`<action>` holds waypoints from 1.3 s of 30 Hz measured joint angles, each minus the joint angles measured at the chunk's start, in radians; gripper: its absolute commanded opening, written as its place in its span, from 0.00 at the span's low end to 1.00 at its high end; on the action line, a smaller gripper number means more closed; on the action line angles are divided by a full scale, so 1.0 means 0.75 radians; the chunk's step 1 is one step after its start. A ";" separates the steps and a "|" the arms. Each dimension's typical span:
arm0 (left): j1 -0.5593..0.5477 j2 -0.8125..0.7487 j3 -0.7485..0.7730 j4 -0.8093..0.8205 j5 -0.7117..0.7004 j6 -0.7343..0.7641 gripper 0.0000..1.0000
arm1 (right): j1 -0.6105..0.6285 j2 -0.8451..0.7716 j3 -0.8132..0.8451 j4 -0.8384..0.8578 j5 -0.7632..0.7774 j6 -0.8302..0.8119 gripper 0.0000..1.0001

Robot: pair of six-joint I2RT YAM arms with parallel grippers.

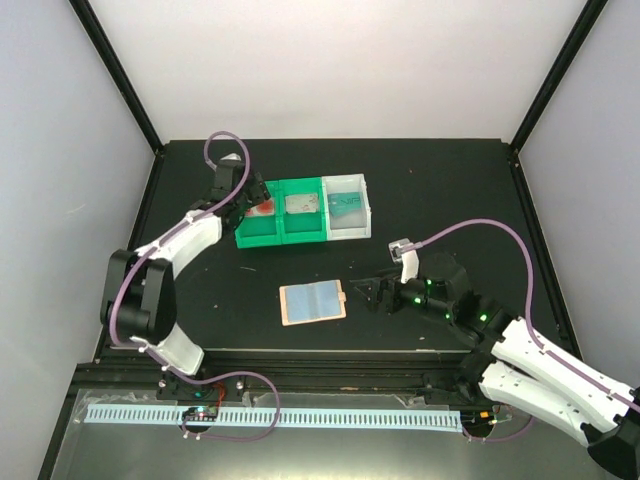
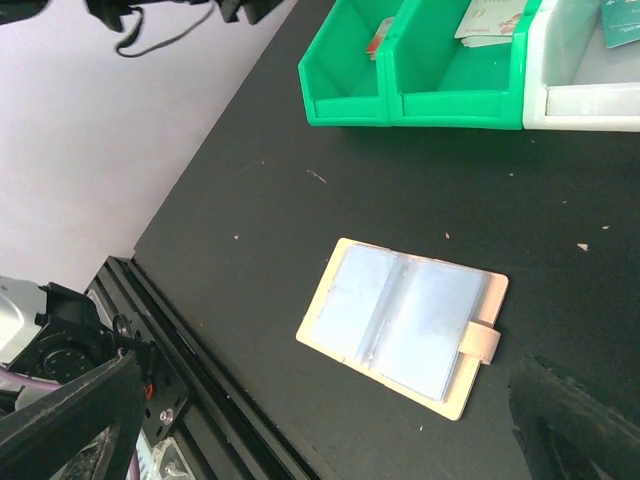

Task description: Take the credit cards out of the card holder

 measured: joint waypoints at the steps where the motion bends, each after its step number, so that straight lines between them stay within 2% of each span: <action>1: 0.000 -0.034 -0.005 -0.007 0.006 0.001 0.84 | 0.000 -0.003 0.000 -0.005 0.001 0.001 1.00; 3: 0.000 -0.101 -0.022 -0.022 0.024 0.006 0.97 | 0.000 -0.011 0.000 -0.010 0.004 0.003 1.00; 4: 0.000 -0.135 -0.036 -0.032 0.036 0.005 0.99 | 0.000 -0.016 0.000 -0.013 0.006 0.003 1.00; 15: -0.012 -0.600 -0.189 -0.298 0.274 0.082 0.99 | 0.000 -0.048 0.033 -0.132 0.069 0.005 1.00; 22: -0.039 -1.057 -0.376 -0.431 0.524 0.196 0.99 | 0.000 -0.051 0.065 -0.181 0.158 0.051 1.00; 28: -0.042 -1.459 -0.595 -0.488 0.769 0.172 0.99 | 0.000 -0.059 0.083 -0.193 0.186 0.094 1.00; 33: -0.046 -1.572 -0.604 -0.537 0.864 0.151 0.99 | 0.000 -0.073 0.166 -0.229 0.236 0.090 1.00; 39: -0.046 -1.620 -0.589 -0.630 0.878 0.150 0.99 | 0.000 -0.103 0.292 -0.250 0.294 0.057 1.00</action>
